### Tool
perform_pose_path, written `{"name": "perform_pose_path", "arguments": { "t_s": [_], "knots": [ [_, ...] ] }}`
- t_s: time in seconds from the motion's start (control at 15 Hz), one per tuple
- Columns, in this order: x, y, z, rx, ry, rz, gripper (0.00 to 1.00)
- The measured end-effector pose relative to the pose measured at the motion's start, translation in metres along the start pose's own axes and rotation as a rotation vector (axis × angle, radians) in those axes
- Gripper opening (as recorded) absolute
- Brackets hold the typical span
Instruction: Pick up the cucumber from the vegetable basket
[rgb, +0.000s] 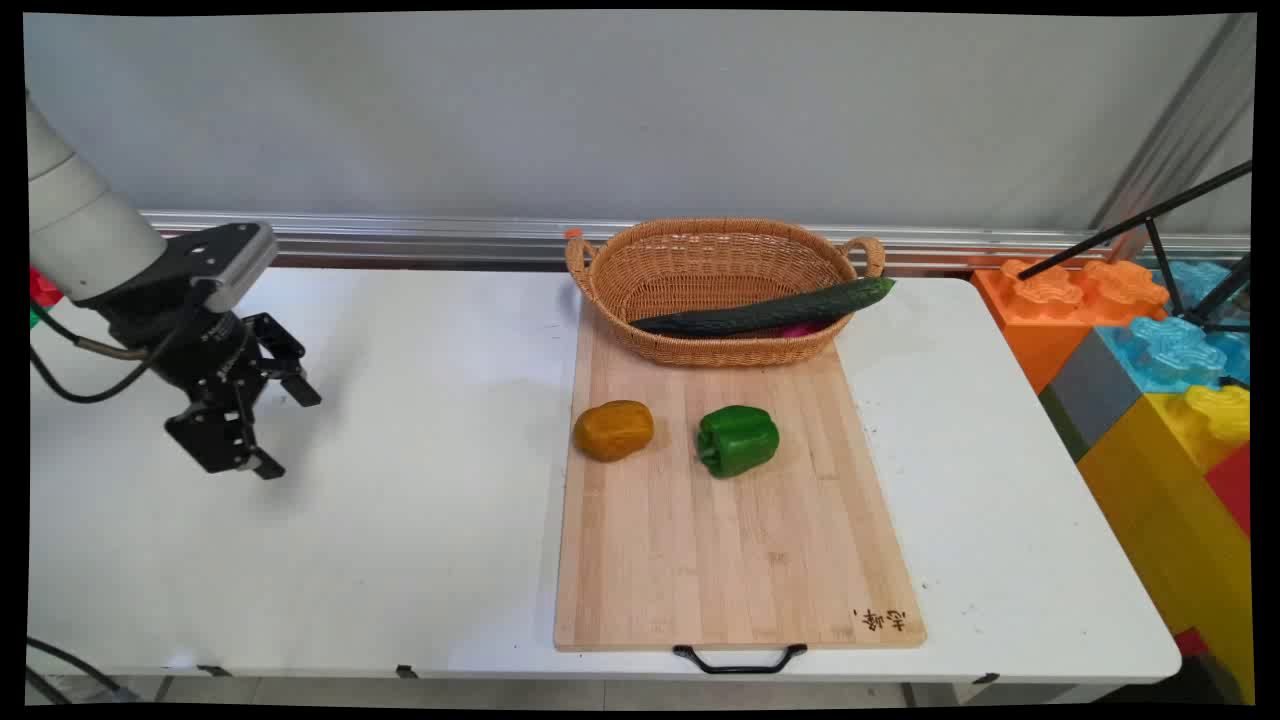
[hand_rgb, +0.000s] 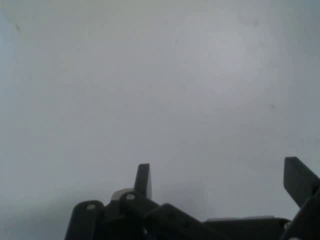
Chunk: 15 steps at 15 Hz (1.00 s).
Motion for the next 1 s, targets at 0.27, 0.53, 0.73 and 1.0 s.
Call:
{"name": "perform_pose_path", "arguments": {
  "t_s": [0.27, 0.53, 0.73, 1.0],
  "knots": [
    [0.027, -0.011, 0.001, 0.041, 0.047, -0.008, 1.00],
    [0.071, -0.033, 0.002, 0.093, 0.097, 0.010, 1.00],
    [0.115, -0.058, 0.004, 0.139, 0.142, 0.048, 1.00],
    [0.168, -0.092, 0.010, 0.190, 0.192, 0.075, 1.00]
  ]
}}
